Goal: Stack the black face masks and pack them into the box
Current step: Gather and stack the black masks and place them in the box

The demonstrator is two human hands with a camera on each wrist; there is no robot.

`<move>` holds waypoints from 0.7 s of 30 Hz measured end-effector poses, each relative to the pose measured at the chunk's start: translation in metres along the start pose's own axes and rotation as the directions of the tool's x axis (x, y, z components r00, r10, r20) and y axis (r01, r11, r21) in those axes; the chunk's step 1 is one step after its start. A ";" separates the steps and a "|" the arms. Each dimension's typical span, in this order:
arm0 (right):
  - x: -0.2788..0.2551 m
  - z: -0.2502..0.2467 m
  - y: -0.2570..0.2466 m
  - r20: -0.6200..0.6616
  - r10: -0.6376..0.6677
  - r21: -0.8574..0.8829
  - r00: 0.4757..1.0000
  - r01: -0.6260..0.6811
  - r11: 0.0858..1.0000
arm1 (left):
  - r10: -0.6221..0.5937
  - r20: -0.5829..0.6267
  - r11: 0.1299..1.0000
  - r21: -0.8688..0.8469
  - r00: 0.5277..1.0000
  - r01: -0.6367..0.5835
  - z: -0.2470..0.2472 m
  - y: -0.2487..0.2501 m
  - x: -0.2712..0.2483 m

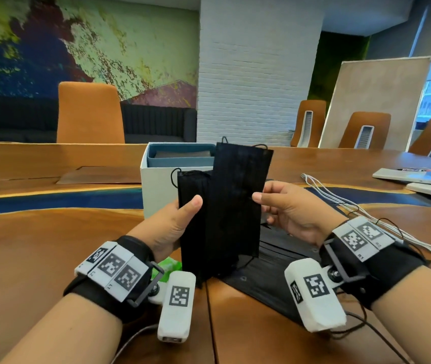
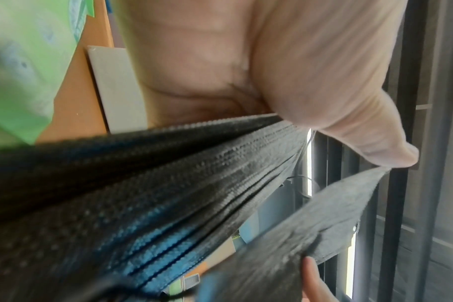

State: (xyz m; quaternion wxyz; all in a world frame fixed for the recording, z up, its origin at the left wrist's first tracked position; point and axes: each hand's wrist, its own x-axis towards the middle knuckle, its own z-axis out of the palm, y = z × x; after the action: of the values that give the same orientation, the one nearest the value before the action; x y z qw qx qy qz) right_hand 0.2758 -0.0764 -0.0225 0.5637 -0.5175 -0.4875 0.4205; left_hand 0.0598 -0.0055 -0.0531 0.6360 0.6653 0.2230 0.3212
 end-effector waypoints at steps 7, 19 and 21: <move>0.005 0.015 0.003 0.066 0.044 -0.034 0.997 -0.042 0.999 | 0.053 0.081 0.999 -0.004 0.995 -0.052 0.004 0.005 -0.005; 0.009 0.036 0.017 0.098 0.102 -0.223 0.990 -0.078 0.972 | -0.112 -0.092 0.991 0.064 0.989 0.118 0.005 0.008 -0.002; 0.009 0.030 0.013 0.066 0.084 -0.306 0.994 -0.060 0.950 | -0.144 -0.145 0.986 0.067 0.979 0.155 0.002 0.005 0.001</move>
State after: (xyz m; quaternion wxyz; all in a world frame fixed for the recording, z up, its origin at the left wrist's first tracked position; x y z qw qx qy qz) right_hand 0.2486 -0.0614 -0.0353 0.4421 -0.5986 -0.5488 0.3809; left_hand 0.0608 -0.0068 -0.0476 0.6149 0.6466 0.3287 0.3094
